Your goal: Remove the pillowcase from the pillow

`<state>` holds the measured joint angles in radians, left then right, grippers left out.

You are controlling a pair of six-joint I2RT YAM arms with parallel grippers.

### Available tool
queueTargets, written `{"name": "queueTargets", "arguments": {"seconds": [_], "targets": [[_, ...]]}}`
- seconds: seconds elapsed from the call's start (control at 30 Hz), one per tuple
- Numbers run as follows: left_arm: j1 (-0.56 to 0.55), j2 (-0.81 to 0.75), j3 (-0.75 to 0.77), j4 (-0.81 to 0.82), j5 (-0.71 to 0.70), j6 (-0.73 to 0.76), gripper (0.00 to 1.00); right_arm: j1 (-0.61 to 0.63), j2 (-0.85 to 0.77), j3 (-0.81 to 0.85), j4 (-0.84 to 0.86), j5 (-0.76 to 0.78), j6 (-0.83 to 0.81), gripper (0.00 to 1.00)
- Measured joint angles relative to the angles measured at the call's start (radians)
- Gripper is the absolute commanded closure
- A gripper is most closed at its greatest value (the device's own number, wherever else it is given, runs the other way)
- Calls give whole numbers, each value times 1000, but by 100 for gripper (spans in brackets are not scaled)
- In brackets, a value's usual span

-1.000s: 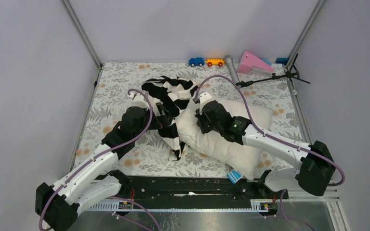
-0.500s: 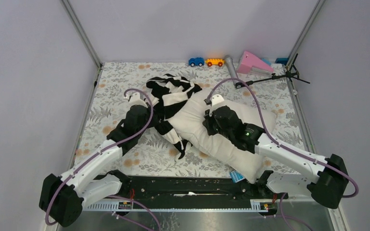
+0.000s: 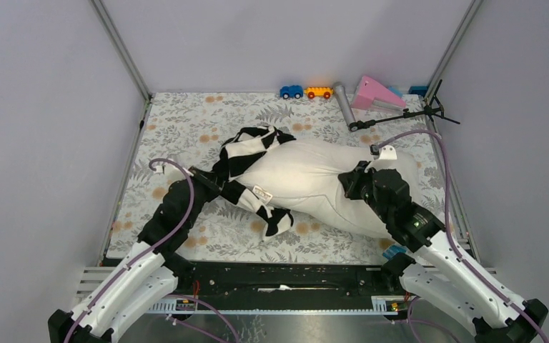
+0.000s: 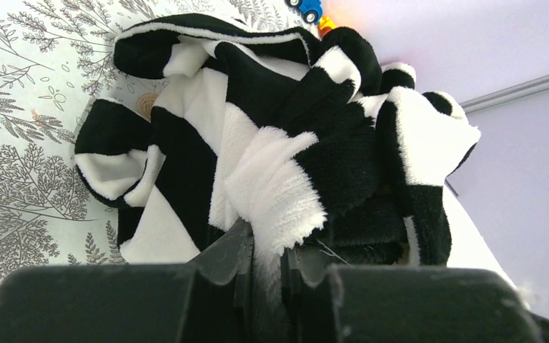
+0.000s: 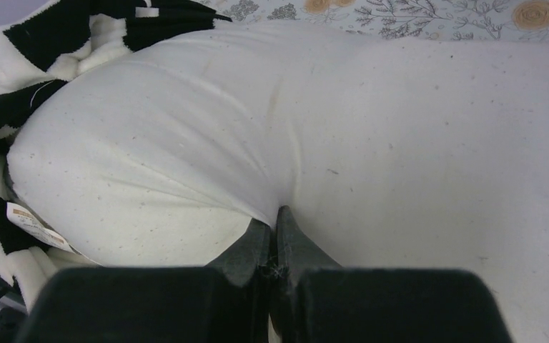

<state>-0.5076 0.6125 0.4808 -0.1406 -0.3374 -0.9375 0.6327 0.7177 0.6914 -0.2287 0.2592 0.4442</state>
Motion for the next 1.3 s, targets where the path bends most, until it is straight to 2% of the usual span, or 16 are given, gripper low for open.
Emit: {"name": "queueTargets", "arguments": {"seconds": [0.2,0.43,0.53,0.63,0.77,0.8,0.83,0.87,0.9,0.93,0.97,1.17,1.3], "targets": [[0,-57,-14,-41,-39,-29,100,0,-114,-43,-31,69,87,100],[43,-82,-16,-107,-273,-28,100,-52,-408,-135,-66,352,106,100],[55,-83,-16,-114,-338,-27,100,-70,-419,-135,-71,429,92,100],[55,-78,-16,-111,-356,-13,100,-71,-378,-135,-81,419,73,98],[55,-42,-16,-72,-326,33,100,-74,-270,-132,-47,348,41,79],[55,-24,-16,-58,-309,49,100,-76,-237,-125,-35,321,33,71],[55,-3,-14,-46,-287,64,100,-77,-174,-103,-11,275,18,57],[55,8,-10,-42,-275,72,100,-77,-171,-102,-9,272,17,35],[55,32,-2,-40,-253,86,100,-78,-134,-87,6,233,5,18],[55,51,6,-36,-233,99,100,-79,-109,-73,20,195,2,4],[55,65,13,-34,-214,108,100,-79,-85,-58,40,137,-17,1],[55,75,29,-9,-144,137,100,-79,93,54,62,-286,-109,0],[55,84,29,12,-106,140,100,-56,257,158,-16,-415,-156,0]]}}
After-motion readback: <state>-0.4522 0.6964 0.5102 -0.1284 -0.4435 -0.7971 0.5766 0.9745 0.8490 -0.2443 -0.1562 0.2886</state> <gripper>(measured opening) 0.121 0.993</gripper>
